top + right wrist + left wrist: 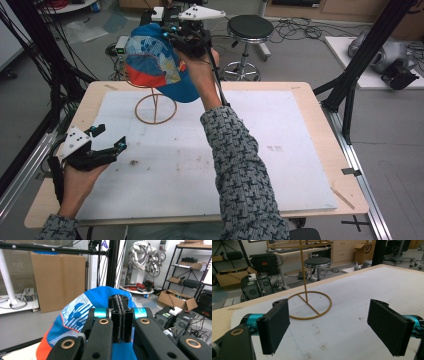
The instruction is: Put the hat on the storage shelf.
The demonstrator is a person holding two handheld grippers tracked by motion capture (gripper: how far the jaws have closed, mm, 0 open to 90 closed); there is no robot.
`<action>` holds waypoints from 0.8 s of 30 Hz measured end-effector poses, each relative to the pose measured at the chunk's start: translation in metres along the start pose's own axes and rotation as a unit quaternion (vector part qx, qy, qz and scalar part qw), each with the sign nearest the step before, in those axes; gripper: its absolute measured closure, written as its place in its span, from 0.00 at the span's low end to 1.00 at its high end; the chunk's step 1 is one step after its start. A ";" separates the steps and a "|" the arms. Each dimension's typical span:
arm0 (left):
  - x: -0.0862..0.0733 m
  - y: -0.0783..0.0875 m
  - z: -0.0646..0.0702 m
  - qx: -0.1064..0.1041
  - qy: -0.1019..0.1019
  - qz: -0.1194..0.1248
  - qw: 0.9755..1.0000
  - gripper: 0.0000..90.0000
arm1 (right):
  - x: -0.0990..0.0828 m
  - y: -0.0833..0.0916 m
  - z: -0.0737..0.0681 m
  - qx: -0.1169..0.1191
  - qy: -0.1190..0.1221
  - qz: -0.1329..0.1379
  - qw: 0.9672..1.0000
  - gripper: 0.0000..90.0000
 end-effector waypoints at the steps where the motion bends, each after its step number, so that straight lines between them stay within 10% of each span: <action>1: 0.000 0.001 0.000 0.000 0.000 0.000 1.000 0.20 | 0.000 -0.007 -0.002 0.002 -0.003 -0.003 1.000 1.00; 24: -0.012 0.026 -0.008 0.019 0.001 -0.004 1.000 0.20 | -0.047 -0.071 0.000 -0.020 -0.021 -0.077 0.997 1.00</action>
Point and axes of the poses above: each handheld gripper's, and its own axes: y roughly backward along the jaws, x roughly out of its top, z roughly to its right, the point moved 7 cm from there along -y, roughly forward along the jaws, and after that the axes turned 10 degrees about -y, right-handed, at the moved point
